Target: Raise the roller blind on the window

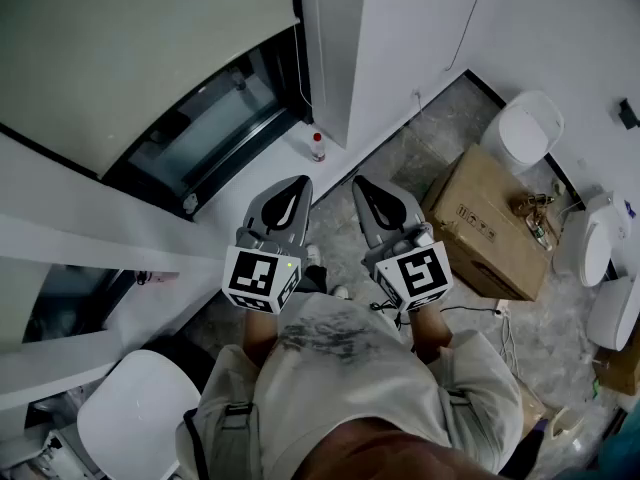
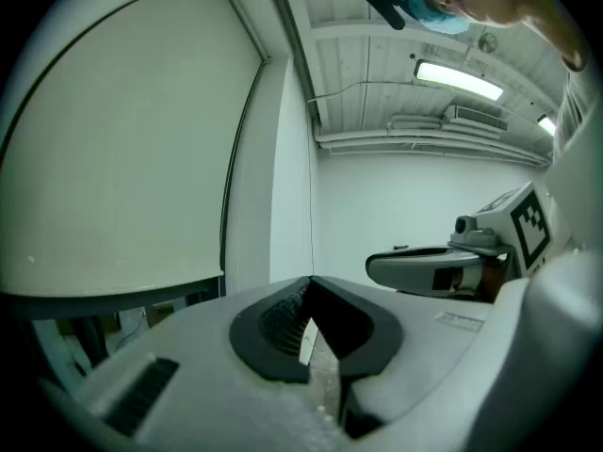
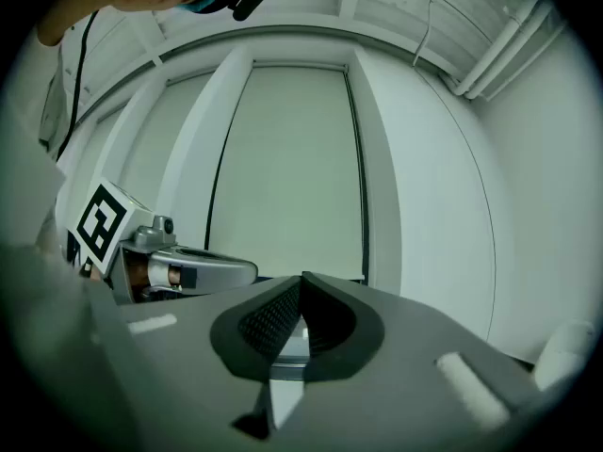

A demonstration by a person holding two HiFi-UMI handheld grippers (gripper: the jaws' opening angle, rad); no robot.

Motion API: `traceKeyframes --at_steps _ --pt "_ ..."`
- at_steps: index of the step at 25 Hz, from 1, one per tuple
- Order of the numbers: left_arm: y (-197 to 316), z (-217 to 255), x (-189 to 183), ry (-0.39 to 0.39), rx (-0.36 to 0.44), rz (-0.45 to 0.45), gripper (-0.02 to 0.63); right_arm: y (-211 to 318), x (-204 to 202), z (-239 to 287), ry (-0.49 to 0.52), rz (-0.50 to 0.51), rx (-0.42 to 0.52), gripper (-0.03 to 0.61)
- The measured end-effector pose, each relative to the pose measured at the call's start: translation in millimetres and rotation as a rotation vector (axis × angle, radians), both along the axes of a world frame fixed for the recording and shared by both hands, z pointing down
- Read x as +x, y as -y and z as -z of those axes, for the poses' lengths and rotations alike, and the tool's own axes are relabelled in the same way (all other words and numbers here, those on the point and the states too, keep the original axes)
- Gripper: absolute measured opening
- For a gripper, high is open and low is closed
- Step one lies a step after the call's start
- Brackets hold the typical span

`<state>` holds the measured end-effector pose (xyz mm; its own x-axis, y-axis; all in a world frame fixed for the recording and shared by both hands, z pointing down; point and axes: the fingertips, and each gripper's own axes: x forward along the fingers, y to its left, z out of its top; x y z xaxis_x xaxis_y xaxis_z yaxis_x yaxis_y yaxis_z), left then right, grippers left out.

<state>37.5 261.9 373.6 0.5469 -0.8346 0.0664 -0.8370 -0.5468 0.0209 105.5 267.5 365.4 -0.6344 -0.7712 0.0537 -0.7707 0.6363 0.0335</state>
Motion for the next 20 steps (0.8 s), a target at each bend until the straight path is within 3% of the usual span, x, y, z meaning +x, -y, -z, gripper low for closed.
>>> traceKeyframes --at_steps 20 --pt "124 -4 -49 -0.027 -0.041 -0.04 0.003 126 -46 5 0.041 -0.079 0.026 0.005"
